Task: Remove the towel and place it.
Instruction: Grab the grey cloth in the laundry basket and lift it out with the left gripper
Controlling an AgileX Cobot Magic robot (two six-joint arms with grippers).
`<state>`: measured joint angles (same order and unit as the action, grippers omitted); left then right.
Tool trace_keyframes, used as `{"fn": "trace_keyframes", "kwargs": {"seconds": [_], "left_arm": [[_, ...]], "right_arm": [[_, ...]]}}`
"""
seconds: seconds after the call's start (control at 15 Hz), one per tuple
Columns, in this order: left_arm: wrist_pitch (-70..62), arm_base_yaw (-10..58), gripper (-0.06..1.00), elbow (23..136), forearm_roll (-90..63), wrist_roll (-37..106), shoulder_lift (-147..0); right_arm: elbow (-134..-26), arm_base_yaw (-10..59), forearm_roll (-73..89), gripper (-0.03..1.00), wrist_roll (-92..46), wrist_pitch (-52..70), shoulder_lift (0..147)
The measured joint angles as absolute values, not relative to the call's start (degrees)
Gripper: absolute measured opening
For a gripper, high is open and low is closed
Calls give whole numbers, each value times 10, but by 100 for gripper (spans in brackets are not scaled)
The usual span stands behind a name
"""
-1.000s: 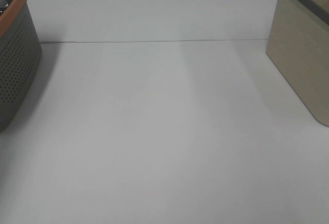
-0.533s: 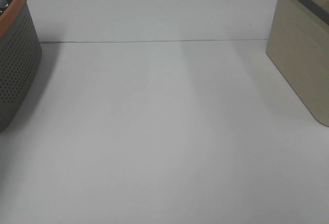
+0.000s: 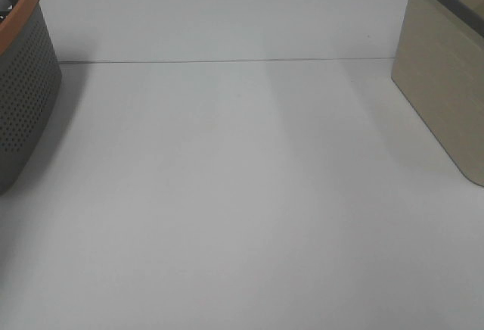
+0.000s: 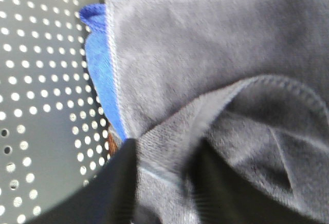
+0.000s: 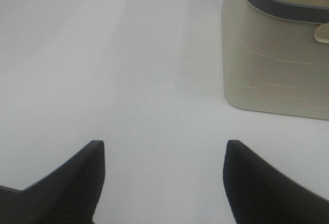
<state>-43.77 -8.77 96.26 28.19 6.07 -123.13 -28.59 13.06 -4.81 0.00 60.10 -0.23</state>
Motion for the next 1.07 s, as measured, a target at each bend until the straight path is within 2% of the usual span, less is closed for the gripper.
{"fn": "trace_keyframes", "kwargs": {"seconds": [0.07,0.13,0.6,1.07], "left_arm": [[-429,-88,9,963,283,56,-1231],[-422,-88,2,963,283,56,-1231],[-445,-88,0,963,283,44,-1211],[-465,-87,0,963,282,43,-1077]], "right_arm": [[-286,131,-48,66,0,601,-2],[-286,131,-48,66,0,601,-2],[-286,131,-48,66,0,601,-2],[-286,131,-48,66,0,601,-2]]}}
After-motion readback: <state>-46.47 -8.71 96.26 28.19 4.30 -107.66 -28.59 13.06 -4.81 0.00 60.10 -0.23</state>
